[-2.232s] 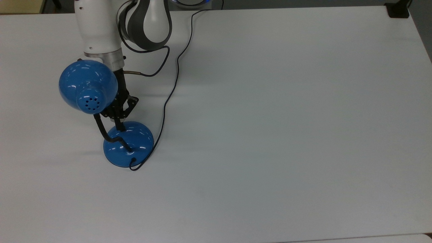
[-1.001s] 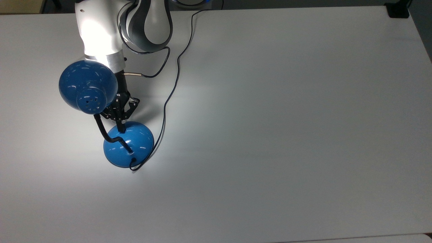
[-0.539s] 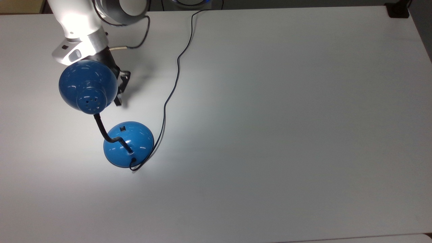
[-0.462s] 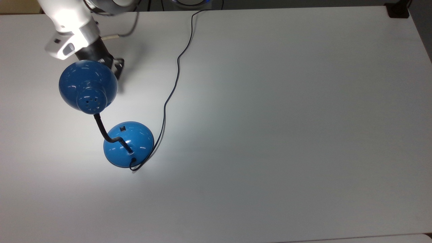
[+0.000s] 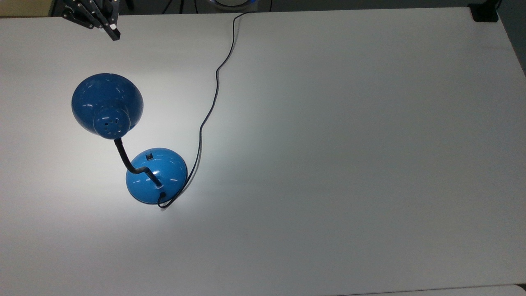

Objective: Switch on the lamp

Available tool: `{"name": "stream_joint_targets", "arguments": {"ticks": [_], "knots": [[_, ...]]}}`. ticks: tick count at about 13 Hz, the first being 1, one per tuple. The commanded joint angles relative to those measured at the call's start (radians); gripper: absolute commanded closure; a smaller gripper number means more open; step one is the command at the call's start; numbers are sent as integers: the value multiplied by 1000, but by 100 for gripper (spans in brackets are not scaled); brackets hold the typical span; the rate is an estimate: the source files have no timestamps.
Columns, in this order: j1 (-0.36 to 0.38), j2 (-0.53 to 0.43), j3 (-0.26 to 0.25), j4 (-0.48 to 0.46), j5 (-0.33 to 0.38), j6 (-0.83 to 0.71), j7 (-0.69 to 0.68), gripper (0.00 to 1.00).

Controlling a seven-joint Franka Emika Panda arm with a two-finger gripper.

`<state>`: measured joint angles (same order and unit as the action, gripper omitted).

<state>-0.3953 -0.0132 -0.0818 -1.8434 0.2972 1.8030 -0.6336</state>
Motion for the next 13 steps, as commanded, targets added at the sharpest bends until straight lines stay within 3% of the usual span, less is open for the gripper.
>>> {"name": "stream_joint_targets", "arguments": {"ticks": [1, 2, 3, 4, 7, 9, 13], "knots": [[142, 4, -1, 150, -81, -91, 302, 84], [207, 2, -3, 189, -151, -152, 345, 60], [276, -1, -7, 217, -241, -212, 374, 31], [326, -26, -9, 213, -283, -221, 382, 0], [369, -33, -21, 214, -293, -196, 400, 0], [388, -30, -21, 188, -288, -92, 521, 0], [378, -22, -21, 191, -288, -87, 543, 0]]}}
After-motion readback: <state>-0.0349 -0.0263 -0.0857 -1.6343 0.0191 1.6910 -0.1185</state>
